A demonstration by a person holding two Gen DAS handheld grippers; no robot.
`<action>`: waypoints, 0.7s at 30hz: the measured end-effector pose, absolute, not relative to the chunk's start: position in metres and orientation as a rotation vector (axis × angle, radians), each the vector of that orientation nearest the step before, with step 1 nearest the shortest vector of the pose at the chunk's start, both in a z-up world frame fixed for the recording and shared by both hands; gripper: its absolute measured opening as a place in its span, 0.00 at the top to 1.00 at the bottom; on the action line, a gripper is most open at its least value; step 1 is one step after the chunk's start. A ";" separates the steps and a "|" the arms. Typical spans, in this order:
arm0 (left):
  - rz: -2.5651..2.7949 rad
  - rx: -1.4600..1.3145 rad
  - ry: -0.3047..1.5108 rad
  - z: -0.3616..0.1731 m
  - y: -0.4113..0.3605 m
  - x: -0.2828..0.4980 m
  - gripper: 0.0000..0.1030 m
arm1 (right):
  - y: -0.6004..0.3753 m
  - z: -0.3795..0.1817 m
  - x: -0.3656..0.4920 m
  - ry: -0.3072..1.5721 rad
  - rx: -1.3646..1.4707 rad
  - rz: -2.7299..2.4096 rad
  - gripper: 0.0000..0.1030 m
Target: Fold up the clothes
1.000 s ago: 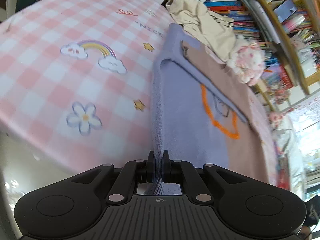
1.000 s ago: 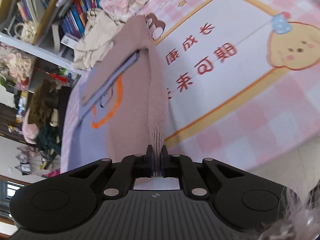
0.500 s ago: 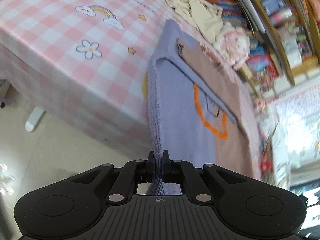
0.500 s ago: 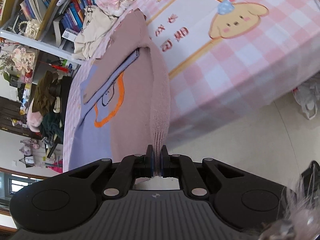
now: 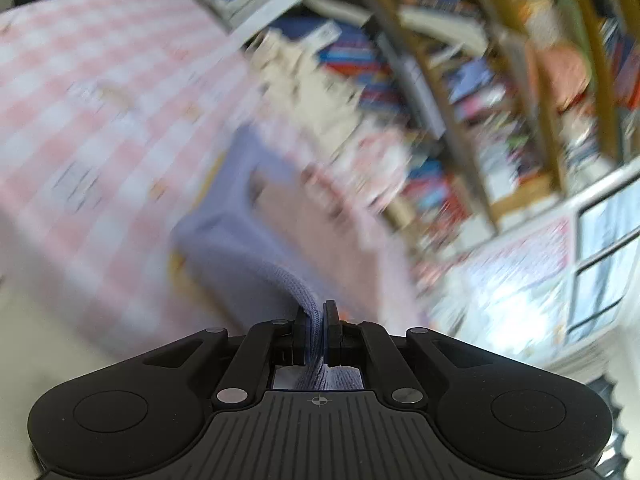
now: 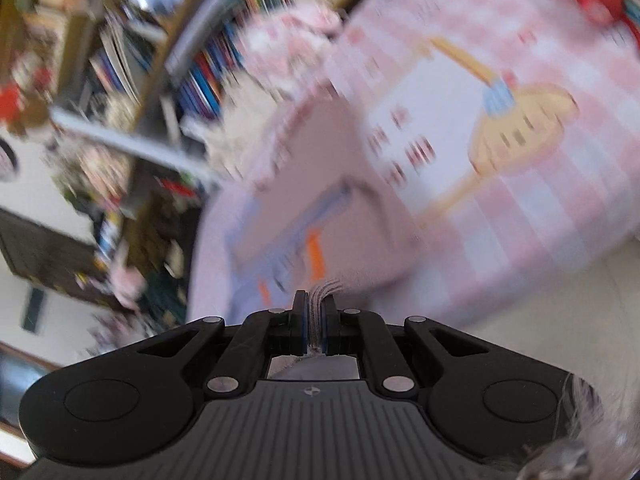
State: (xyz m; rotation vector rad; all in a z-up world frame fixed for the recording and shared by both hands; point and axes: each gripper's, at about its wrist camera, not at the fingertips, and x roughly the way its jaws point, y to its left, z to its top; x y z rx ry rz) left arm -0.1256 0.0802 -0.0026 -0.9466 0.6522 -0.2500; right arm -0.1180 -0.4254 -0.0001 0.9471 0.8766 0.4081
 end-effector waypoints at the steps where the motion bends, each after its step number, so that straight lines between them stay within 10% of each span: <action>1: -0.257 -0.968 0.619 0.001 0.083 -0.116 0.96 | -0.427 0.004 -0.111 0.847 0.984 0.412 0.94; 21: -0.185 -0.985 0.724 -0.022 0.112 0.083 0.96 | -0.394 0.017 0.084 0.733 1.077 0.224 0.94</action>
